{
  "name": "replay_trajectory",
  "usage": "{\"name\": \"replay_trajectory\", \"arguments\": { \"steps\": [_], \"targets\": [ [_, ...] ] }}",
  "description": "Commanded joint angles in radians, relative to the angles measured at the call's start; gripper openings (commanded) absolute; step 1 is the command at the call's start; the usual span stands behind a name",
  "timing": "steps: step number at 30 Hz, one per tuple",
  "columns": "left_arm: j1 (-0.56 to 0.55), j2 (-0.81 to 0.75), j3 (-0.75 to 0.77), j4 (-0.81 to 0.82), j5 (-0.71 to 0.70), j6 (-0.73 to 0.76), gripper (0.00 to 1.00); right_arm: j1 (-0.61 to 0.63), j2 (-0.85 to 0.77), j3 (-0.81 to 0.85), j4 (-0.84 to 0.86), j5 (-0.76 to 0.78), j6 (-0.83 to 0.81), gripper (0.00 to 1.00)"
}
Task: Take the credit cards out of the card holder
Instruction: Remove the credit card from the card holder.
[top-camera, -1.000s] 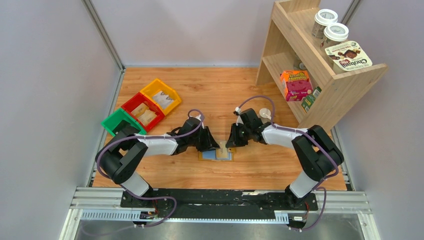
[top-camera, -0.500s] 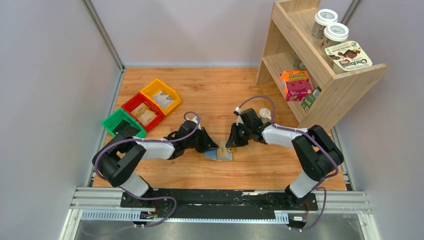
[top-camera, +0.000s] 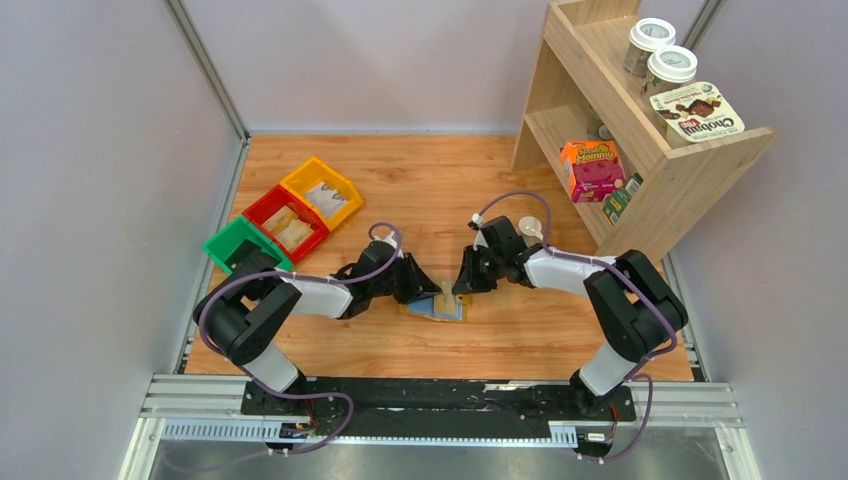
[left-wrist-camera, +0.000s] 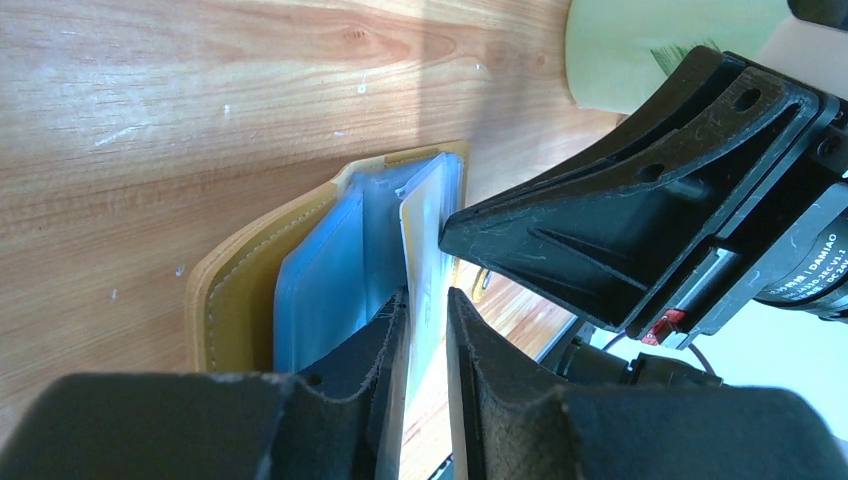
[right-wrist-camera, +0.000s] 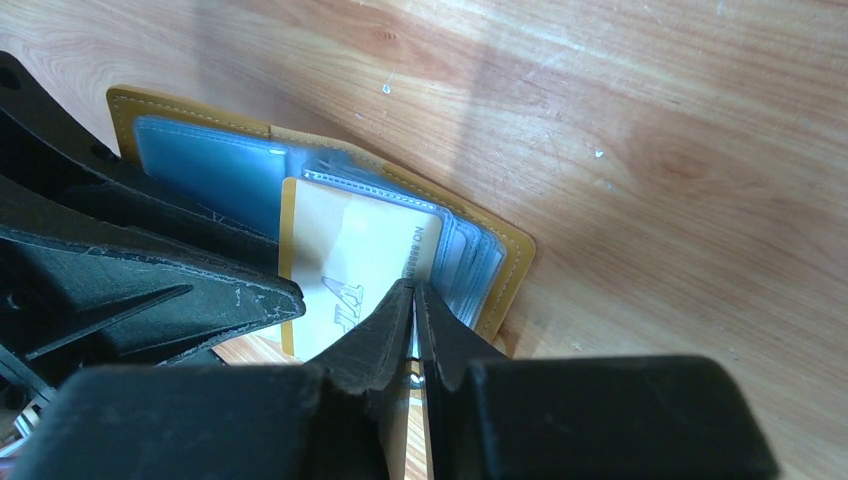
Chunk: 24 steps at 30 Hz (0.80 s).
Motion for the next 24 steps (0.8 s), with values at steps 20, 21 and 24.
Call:
{"name": "replay_trajectory", "arguments": {
  "steps": [20,21,24],
  "targets": [
    [0.003,-0.109,-0.034,0.072,-0.008,-0.014,0.0,0.01,0.041,-0.015,-0.009,0.028,0.008,0.12],
    [0.003,-0.113,-0.034,0.069,-0.008,-0.014,0.0,0.012,0.043,-0.013,-0.01,0.028,0.006,0.12],
    [0.006,-0.122,-0.043,0.06,-0.013,-0.018,0.0,0.012,0.052,-0.01,-0.014,0.03,0.009,0.12]
  ]
}}
